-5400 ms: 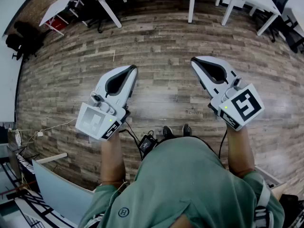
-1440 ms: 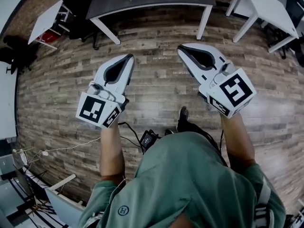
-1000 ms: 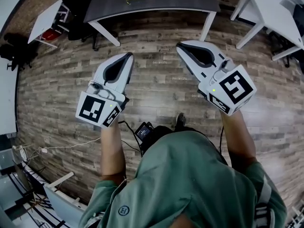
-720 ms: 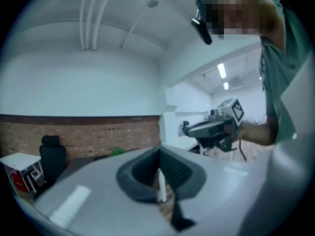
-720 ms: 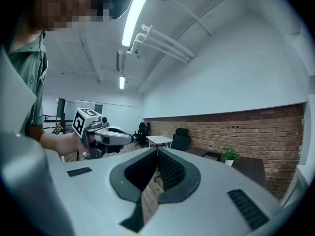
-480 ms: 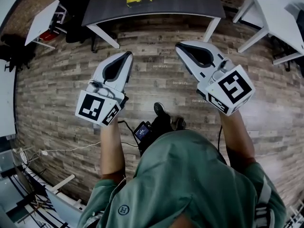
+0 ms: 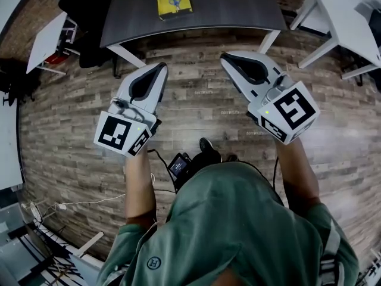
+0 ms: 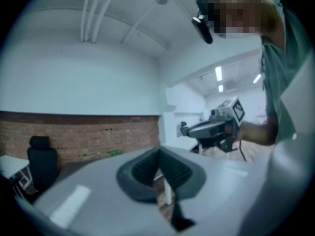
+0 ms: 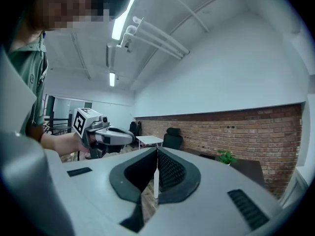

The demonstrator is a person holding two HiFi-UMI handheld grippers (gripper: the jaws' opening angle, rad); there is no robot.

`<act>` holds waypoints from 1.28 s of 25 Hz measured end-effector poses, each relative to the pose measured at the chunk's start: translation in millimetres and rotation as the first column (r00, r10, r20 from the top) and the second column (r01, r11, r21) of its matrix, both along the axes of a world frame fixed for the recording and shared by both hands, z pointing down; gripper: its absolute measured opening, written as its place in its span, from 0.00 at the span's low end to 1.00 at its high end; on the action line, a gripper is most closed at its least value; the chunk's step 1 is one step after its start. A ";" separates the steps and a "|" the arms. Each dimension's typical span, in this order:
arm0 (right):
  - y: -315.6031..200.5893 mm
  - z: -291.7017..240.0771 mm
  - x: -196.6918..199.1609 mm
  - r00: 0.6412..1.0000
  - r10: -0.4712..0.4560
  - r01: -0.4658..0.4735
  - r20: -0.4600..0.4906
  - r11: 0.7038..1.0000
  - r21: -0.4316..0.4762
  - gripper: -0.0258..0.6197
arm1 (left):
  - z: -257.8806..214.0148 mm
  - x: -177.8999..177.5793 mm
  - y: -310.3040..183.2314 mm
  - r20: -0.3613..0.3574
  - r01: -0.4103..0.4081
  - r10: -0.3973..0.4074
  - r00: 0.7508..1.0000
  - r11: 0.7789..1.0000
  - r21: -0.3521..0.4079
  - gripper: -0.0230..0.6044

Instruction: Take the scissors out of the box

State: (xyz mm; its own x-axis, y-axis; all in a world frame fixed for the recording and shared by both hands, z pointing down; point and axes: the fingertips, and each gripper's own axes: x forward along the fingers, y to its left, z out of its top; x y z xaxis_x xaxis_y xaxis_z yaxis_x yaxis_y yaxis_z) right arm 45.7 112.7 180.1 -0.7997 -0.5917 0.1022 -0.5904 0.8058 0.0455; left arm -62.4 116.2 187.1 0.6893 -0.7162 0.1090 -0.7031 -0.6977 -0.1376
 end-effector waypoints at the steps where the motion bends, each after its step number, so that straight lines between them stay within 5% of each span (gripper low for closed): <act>1: -5.8 -0.2 -3.4 1.000 0.008 -0.008 -0.001 1.000 0.000 0.05 | -0.2 -3.6 -6.6 -0.003 -0.007 0.007 1.000 1.000 0.000 0.03; 12: -55.6 2.1 -8.6 0.999 0.054 -0.054 -0.002 0.998 -0.008 0.05 | 6.3 -6.8 -61.8 0.001 -0.061 0.061 0.998 0.998 -0.016 0.03; 32: -201.3 6.5 23.3 0.997 -0.075 0.075 0.013 0.997 -0.013 0.05 | 5.6 24.2 -187.0 0.023 0.079 -0.079 0.997 0.997 -0.003 0.03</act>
State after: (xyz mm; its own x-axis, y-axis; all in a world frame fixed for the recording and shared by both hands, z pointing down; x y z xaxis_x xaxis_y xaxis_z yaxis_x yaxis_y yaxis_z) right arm 69.0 -88.6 186.6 -0.8430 -0.5287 0.0995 -0.5288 0.8483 0.0270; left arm -38.1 -70.8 192.8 0.6282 -0.7676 0.1267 -0.7525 -0.6409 -0.1518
